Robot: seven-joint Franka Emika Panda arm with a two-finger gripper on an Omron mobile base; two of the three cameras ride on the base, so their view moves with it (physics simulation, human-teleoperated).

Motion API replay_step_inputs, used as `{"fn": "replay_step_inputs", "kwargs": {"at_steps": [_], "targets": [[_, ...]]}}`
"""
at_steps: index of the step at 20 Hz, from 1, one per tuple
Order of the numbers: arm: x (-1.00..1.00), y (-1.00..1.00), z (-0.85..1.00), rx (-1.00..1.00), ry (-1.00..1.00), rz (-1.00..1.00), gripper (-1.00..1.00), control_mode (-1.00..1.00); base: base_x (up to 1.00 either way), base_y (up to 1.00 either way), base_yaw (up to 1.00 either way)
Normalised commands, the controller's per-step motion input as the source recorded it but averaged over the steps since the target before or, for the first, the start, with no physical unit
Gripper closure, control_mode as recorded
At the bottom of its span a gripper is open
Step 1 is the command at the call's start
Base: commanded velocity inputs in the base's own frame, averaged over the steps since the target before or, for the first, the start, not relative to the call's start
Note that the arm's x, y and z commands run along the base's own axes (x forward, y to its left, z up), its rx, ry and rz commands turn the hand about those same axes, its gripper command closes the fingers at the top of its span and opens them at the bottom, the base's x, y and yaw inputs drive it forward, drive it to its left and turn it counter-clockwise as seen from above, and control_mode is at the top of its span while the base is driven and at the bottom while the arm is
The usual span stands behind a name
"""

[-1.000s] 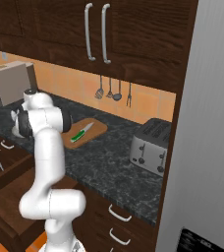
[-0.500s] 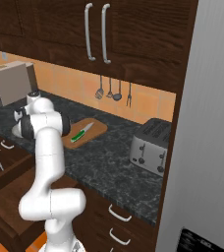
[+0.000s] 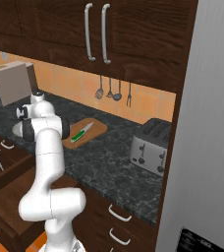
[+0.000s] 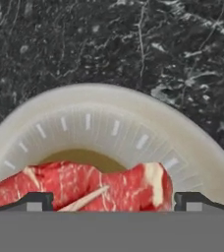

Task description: Pick up the knife from the drawer and place it on the cutting board. Then place the meat from the plate to the cutting board.

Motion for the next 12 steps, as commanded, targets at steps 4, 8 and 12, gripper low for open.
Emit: {"fn": "replay_step_inputs", "kwargs": {"at_steps": [4, 8, 12], "targets": [[-0.12, 0.24, -0.18, 0.0, 0.07, -0.06, 1.0, -1.0, 0.0, 0.0, 0.0], [-0.32, 0.04, -0.11, 0.0, 0.02, -0.05, 1.0, -1.0, 0.0, 0.0, 0.0], [-0.61, -0.07, 0.04, 0.0, -0.02, -0.03, 1.0, -1.0, 0.0, 0.0, 0.0]]}}
